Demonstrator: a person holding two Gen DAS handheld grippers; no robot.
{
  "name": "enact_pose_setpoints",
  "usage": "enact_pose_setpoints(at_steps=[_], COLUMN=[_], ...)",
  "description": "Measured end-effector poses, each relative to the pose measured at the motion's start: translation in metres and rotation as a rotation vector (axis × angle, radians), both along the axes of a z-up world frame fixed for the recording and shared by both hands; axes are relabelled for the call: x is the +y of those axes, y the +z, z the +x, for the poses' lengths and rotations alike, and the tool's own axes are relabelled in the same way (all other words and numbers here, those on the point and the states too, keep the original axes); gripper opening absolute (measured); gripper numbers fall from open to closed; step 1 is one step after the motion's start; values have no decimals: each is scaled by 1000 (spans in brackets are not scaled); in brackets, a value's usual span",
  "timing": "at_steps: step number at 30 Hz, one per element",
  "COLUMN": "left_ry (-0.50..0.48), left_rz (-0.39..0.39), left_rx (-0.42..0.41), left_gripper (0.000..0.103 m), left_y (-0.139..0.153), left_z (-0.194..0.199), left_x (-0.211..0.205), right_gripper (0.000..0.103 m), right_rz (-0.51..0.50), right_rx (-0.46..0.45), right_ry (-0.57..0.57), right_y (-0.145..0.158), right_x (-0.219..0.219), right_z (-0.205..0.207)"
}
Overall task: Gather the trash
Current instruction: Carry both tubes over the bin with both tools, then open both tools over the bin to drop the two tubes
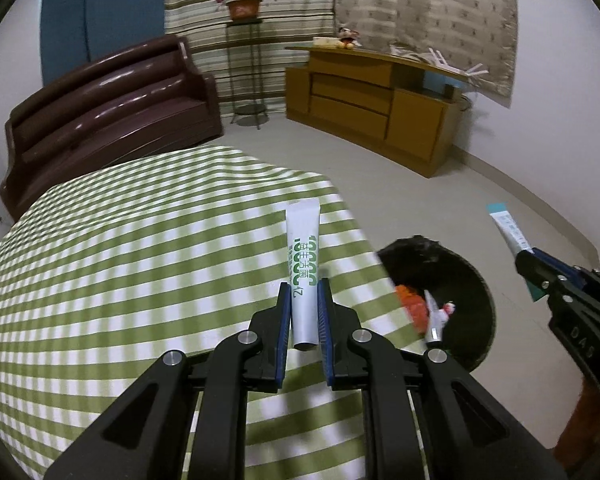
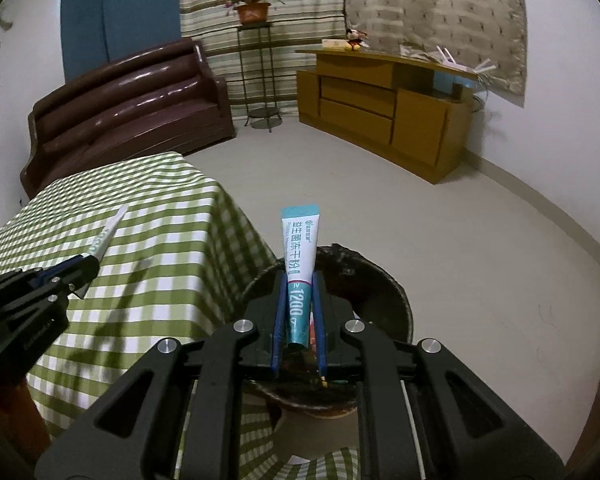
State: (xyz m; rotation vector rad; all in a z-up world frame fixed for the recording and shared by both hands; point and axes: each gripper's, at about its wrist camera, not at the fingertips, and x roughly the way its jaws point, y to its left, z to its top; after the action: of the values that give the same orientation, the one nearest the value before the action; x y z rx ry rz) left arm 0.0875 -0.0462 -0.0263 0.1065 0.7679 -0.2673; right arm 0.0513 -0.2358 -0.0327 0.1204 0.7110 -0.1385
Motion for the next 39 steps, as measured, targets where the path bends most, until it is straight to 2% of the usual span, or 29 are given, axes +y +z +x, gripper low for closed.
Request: enact_pose_setpoints(at_steps=[9, 33, 38, 39], left_ry=[-55, -101, -101, -101], left_rz=[11, 19, 25, 27], left_rx=[18, 6, 12, 18], left_gripper=[15, 16, 21, 23], left_y=[-13, -22, -23, -25], left_z=[3, 14, 18, 19], left_x=[-42, -73, -77, -78], right_gripper=[13, 13, 17, 23], right_rz=[-22, 4, 12, 15], right_rx=[-15, -9, 3, 3], right_ry=[-47, -98, -103, -106], right_y=[-1, -16, -20, -21], right_x=[-9, -28, -32, -33], right_z=[3, 14, 15, 15])
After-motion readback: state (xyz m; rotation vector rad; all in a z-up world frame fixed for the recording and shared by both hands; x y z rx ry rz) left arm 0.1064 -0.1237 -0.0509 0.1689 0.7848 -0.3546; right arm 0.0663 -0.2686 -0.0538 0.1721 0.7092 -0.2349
